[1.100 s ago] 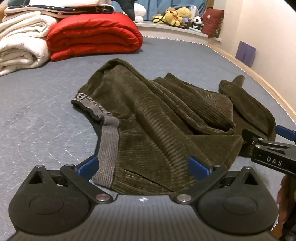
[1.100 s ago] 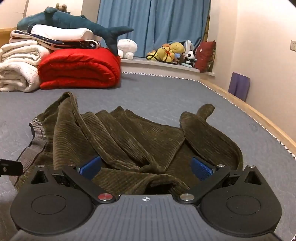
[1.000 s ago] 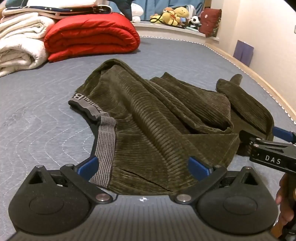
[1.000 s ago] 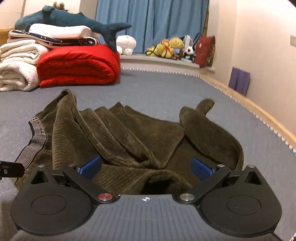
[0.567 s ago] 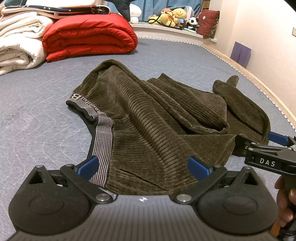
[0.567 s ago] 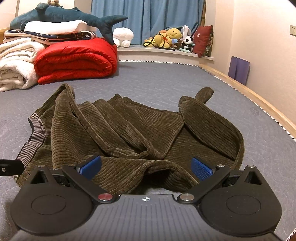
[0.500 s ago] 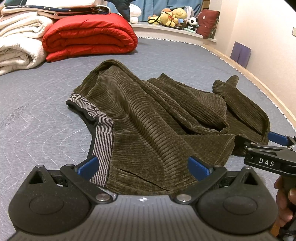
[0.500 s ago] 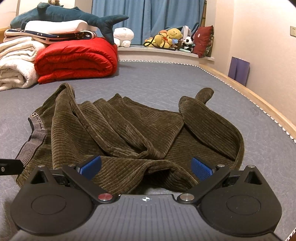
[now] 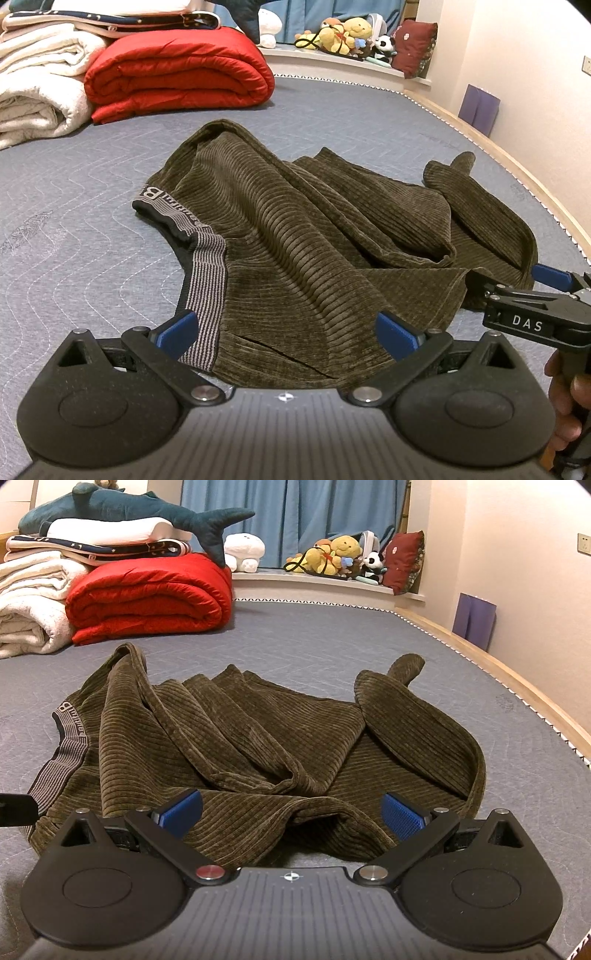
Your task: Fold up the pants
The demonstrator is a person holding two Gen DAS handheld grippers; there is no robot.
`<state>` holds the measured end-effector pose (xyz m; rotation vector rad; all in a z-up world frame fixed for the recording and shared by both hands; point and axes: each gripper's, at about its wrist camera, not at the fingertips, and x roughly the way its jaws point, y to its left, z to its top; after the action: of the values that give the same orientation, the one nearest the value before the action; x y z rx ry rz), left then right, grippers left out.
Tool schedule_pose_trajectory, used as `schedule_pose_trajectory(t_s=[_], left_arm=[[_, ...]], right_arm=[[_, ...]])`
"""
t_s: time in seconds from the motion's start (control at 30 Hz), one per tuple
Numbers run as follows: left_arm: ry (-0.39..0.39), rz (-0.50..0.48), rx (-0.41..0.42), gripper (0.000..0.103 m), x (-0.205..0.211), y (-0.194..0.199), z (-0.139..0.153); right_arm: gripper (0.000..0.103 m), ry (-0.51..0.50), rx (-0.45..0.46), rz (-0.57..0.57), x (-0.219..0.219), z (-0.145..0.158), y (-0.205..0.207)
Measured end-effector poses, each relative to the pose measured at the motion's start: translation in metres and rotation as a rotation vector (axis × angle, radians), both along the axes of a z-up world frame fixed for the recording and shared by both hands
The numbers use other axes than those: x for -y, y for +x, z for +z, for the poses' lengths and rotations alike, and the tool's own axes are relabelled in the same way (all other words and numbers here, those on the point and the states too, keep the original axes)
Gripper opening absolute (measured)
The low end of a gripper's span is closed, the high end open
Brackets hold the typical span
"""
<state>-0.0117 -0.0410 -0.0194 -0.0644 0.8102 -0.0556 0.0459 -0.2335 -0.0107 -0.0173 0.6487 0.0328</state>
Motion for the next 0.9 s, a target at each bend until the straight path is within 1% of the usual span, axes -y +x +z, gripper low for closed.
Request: schedule_pose_trajectory(t_s=[0.1, 0.17, 0.23, 0.3, 0.37, 0.43, 0.47, 0.5, 0.53, 0.57, 0.63, 0.67, 0.7, 0.73, 0.83, 0.9], left_arm=[[0.008, -0.010, 0.000, 0.097, 0.001, 0.000, -0.001], [0.007, -0.018, -0.003, 0.092, 0.002, 0.001, -0.002], [0.001, -0.031, -0.001, 0.085, 0.003, 0.000, -0.002], [-0.009, -0.049, 0.005, 0.082, 0.005, -0.001, 0.000], [-0.017, -0.069, 0.009, 0.076, 0.006, -0.001, 0.001], [-0.024, -0.086, 0.009, 0.065, 0.008, -0.002, 0.001], [-0.028, -0.095, 0.009, 0.061, 0.009, -0.002, 0.001], [-0.031, -0.105, 0.009, 0.056, 0.010, -0.002, 0.001], [-0.033, -0.114, 0.011, 0.047, 0.011, -0.002, 0.001], [-0.037, -0.127, 0.012, 0.044, 0.012, -0.002, 0.002], [-0.045, -0.146, 0.018, 0.034, 0.011, -0.001, 0.005], [-0.051, -0.152, 0.029, 0.030, 0.008, -0.001, 0.010], [-0.063, -0.159, 0.041, 0.025, 0.003, 0.002, 0.015], [-0.079, -0.166, 0.051, 0.024, -0.003, 0.005, 0.022], [-0.109, -0.161, 0.090, 0.024, -0.035, 0.019, 0.043], [-0.118, -0.157, 0.096, 0.024, -0.057, 0.031, 0.051]], right_arm=[[0.102, 0.010, 0.017, 0.002, 0.001, 0.002, -0.001], [0.102, -0.004, 0.019, 0.003, -0.002, 0.005, -0.003], [0.101, -0.009, 0.026, 0.009, -0.004, 0.006, -0.004], [0.100, -0.004, 0.027, 0.016, -0.005, 0.007, -0.005], [0.097, 0.005, 0.031, 0.017, -0.006, 0.007, -0.006], [0.093, 0.014, 0.042, 0.021, -0.007, 0.008, -0.007], [0.091, 0.027, 0.055, 0.028, -0.007, 0.009, -0.008], [0.087, 0.028, 0.064, 0.030, -0.007, 0.010, -0.009], [0.081, 0.035, 0.077, 0.036, -0.007, 0.011, -0.010], [0.078, 0.056, 0.091, 0.045, -0.006, 0.012, -0.012], [0.059, 0.082, 0.112, 0.061, -0.005, 0.014, -0.014], [0.055, 0.089, 0.118, 0.067, -0.005, 0.015, -0.014], [0.049, 0.101, 0.124, 0.074, -0.005, 0.016, -0.016], [0.044, 0.109, 0.134, 0.081, -0.004, 0.017, -0.017], [0.042, 0.099, 0.162, 0.099, -0.007, 0.018, -0.018], [0.042, 0.093, 0.176, 0.111, -0.009, 0.018, -0.017]])
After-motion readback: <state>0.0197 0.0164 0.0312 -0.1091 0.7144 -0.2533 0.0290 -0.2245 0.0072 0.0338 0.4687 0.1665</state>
